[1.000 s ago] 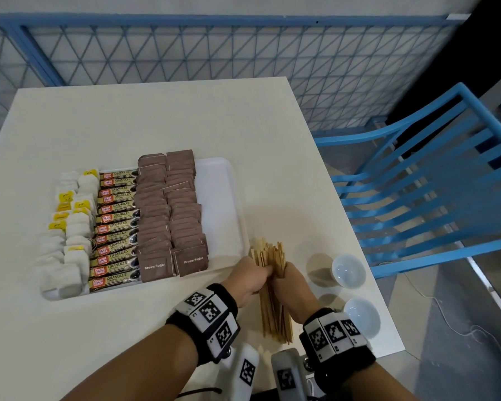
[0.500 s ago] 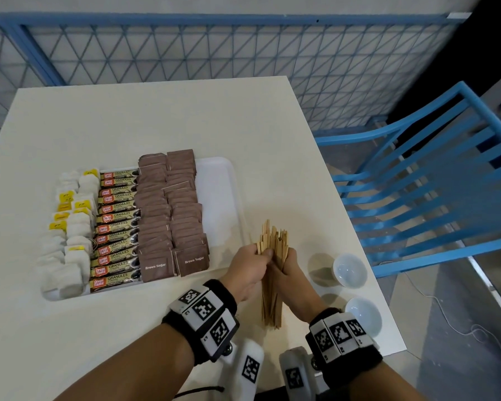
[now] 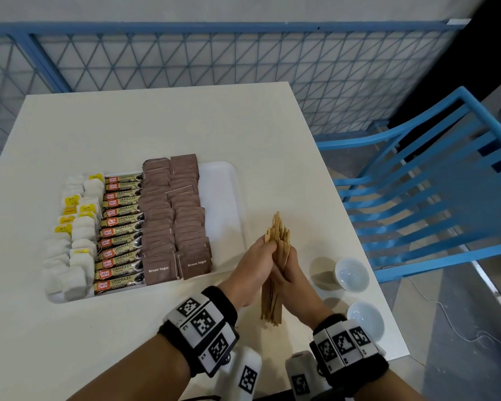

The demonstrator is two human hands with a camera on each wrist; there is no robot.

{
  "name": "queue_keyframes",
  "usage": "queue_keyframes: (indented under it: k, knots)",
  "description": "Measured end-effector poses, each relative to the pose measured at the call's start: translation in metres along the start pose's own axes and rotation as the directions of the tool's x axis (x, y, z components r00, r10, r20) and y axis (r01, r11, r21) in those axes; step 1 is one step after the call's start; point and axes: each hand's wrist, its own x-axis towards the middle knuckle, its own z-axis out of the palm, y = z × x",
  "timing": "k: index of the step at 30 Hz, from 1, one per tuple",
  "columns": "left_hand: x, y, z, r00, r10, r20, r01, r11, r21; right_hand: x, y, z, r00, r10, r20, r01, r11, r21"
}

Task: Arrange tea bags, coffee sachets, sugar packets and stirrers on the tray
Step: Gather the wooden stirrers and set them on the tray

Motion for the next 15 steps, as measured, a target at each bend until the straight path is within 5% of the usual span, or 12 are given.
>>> queue_keyframes:
  k: [3,10,15]
  knots:
    - [-0.007,0.01,-0.004,0.996,-0.047,0.077,0.056,0.991,-0.122,-0.001,-0.003,0.004,1.0,-0.027,-0.01,0.027,1.0,-0.001]
    - [-0.019,0.019,-0.014,0.987,0.019,0.161,-0.011,0.999,-0.05,0.005,-0.013,0.004,0.999,0.028,0.016,-0.03,0.989,0.143]
    - [-0.022,0.028,-0.022,0.982,0.057,0.181,-0.048,0.997,-0.052,0.014,-0.026,0.001,0.996,-0.072,0.047,0.072,0.997,0.011]
